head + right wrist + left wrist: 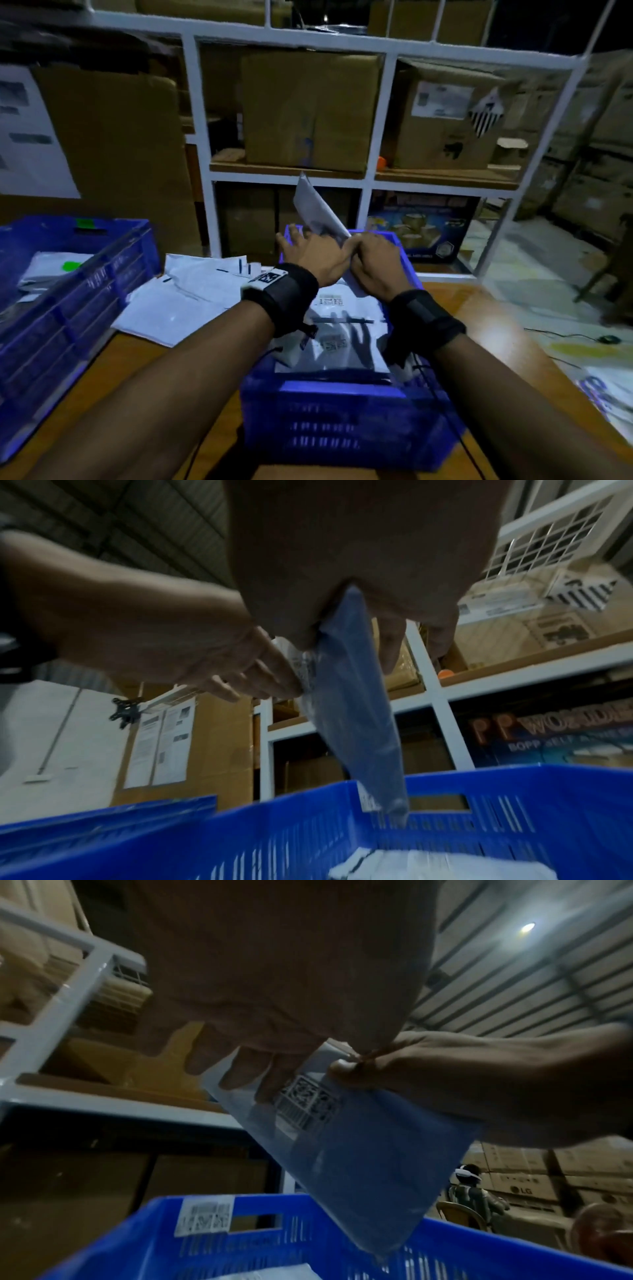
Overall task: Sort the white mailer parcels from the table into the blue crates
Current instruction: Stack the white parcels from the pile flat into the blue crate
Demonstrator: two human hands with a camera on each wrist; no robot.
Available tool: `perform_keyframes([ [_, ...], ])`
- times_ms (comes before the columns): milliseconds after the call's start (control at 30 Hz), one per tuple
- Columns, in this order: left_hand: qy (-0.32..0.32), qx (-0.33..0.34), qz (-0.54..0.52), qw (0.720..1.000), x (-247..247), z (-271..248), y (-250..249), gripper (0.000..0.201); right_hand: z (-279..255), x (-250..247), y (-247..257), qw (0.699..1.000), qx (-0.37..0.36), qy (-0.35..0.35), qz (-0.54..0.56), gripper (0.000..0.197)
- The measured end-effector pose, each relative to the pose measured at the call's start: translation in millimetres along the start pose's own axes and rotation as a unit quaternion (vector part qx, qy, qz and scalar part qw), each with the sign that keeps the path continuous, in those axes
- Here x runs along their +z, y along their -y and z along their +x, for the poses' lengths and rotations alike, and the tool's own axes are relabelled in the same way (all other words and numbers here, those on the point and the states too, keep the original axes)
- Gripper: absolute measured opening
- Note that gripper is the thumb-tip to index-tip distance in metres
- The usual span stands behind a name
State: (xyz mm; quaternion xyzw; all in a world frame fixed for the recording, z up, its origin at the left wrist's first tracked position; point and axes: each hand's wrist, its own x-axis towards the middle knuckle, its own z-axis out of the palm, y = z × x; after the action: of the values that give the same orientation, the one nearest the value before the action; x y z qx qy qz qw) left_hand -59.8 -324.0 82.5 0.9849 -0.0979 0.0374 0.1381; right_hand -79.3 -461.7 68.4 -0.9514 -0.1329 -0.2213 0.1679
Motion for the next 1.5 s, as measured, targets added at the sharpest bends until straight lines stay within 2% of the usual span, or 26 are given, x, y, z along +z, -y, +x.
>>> perform_keyframes([
  [100,-0.008,-0.051,-0.048,0.998,19.1,3.6,-12.4,0.098,-9.3,12.0,-6.3,1.000,0.013,-0.007,-0.024,0.039],
  [167,-0.016,-0.078,-0.086,0.993,28.5,6.8,-13.3,0.098,-13.0,21.2,-9.1,1.000,-0.005,0.002,-0.027,0.053],
  [233,-0.014,-0.100,-0.119,0.988,33.6,9.1,-13.7,0.088,-17.8,27.7,-12.2,0.999,-0.025,0.028,-0.030,0.068],
  [400,-0.023,-0.128,-0.166,0.978,28.6,9.0,-13.9,0.061,-18.9,28.1,-12.4,0.995,-0.054,0.077,0.008,0.053],
  [500,-0.015,-0.117,-0.166,0.979,31.0,15.3,-7.6,0.061,-16.0,23.2,-16.4,0.993,-0.050,0.103,-0.029,0.058],
  [567,-0.004,-0.104,-0.149,0.983,35.1,19.6,-3.8,0.061,-14.6,18.8,-18.8,0.998,-0.028,0.051,-0.024,0.075],
  [633,-0.016,-0.092,-0.121,0.988,40.0,20.2,-1.2,0.050,-9.2,17.7,-21.1,0.999,-0.012,-0.022,-0.034,0.075],
  [700,-0.020,-0.044,-0.063,0.997,45.4,14.1,-0.4,0.051,-3.2,17.5,-22.3,0.995,-0.016,-0.048,-0.082,0.084],
  [767,0.003,0.020,0.030,0.999,57.9,8.4,-0.1,0.060,1.2,17.1,-21.8,0.990,-0.023,0.003,-0.140,0.101],
  [833,0.023,0.063,0.095,0.993,67.9,6.3,1.0,0.065,3.7,19.6,-23.3,0.972,-0.032,0.061,-0.224,0.112],
  [933,0.051,0.097,0.147,0.983,73.5,6.0,0.4,0.066,4.2,30.8,-31.0,0.942,-0.033,0.137,-0.303,0.103],
  [1067,0.091,0.142,0.216,0.962,82.1,5.5,-2.6,0.067,-2.2,50.9,-41.1,0.925,0.008,0.281,-0.257,0.089],
  [1167,0.135,0.136,0.231,0.954,95.3,9.1,0.9,0.064,-8.4,63.7,-49.2,0.915,0.024,0.348,-0.204,0.071],
  [1267,0.203,0.099,0.208,0.952,107.7,10.6,9.6,0.058,-16.2,75.6,-57.7,0.901,0.029,0.390,-0.185,0.057],
  [1400,0.301,0.080,0.233,0.921,109.6,7.8,21.7,0.085,-30.9,96.7,-62.0,0.873,0.050,0.449,-0.184,0.062],
  [1500,0.318,0.081,0.197,0.924,94.5,6.1,25.3,0.089,-45.8,116.2,-63.1,0.861,0.067,0.469,-0.184,0.064],
])
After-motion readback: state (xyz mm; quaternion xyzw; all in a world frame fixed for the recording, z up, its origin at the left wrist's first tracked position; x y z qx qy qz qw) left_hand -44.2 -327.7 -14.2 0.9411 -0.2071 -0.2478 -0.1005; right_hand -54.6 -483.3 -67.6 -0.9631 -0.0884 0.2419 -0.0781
